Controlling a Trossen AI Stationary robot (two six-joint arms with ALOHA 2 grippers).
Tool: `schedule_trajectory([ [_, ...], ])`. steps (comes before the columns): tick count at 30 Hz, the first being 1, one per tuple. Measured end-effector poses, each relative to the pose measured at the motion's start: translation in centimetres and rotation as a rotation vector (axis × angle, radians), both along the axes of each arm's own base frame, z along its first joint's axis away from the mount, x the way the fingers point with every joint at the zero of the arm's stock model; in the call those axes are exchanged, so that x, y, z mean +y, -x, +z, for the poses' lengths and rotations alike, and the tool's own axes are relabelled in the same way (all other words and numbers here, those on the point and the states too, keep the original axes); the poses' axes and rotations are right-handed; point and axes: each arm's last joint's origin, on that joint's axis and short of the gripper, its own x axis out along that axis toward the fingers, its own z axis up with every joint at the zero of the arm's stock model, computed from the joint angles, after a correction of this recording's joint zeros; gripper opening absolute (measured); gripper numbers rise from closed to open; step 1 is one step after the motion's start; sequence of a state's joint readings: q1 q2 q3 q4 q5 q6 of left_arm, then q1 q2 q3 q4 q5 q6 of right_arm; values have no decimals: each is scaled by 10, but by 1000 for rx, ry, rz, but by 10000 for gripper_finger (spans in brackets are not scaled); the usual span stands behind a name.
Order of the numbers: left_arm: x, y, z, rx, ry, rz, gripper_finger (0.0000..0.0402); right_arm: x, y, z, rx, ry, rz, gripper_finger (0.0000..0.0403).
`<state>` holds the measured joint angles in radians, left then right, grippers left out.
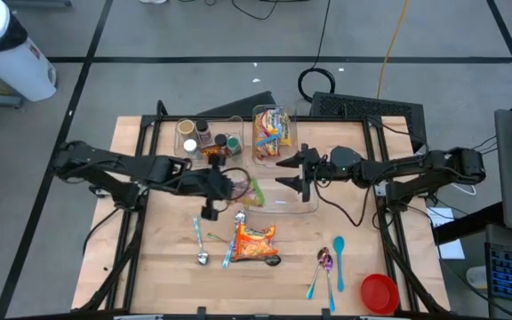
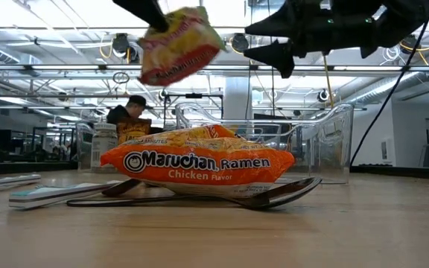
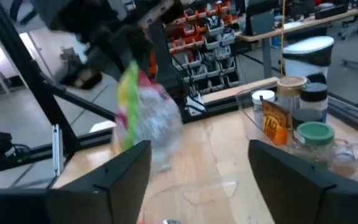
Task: Pick & Place Food Item
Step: Put the green noodle pack into the top right transparent container
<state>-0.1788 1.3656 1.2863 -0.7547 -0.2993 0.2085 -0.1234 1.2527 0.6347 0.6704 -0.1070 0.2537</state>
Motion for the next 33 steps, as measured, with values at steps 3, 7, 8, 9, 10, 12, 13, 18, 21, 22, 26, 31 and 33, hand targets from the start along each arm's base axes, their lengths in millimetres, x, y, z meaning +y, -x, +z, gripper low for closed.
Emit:
schedule_trajectory([
  [3, 4, -16, -6, 35, -77, 2, 3, -1, -9, 2, 4, -16, 4, 282],
  [7, 7, -31, -17, 86, -142, 5, 2, -1, -24, 6, 5, -30, 80, 298],
  [8, 9, -35, -19, 93, -143, 9, 2, -1, -28, 6, 7, -30, 82, 299],
  [9, 9, -37, -20, 93, -144, 13, 4, -2, -32, 6, 11, -30, 79, 298],
  [10, 10, -39, -21, 97, -145, 14, 4, -2, -36, 5, 24, -30, 79, 297],
  [12, 10, -43, -23, 106, -153, 9, 3, -4, -44, 3, 45, -33, 76, 294],
  [13, 10, -43, -23, 105, -156, 7, 2, -5, -48, 3, 47, -33, 72, 292],
  [18, 10, -44, -22, 90, -171, 21, 6, -8, -62, -1, 66, -36, 76, 289],
  [21, 11, -44, -22, 88, -174, 23, 4, -7, -67, -3, 73, -41, 122, 288],
  [22, 11, -44, -22, 88, -175, 23, 3, -7, -68, -3, 71, -43, 124, 286],
  [26, 11, -44, -22, 86, -171, 26, 7, -6, -68, -3, 72, -58, 125, 268],
  [31, 11, -44, -22, 84, -167, 30, 4, -6, -66, -1, 83, -61, 125, 207],
  [33, 11, -44, -22, 84, -167, 30, 9, -6, -66, -3, 98, -64, 125, 173],
])
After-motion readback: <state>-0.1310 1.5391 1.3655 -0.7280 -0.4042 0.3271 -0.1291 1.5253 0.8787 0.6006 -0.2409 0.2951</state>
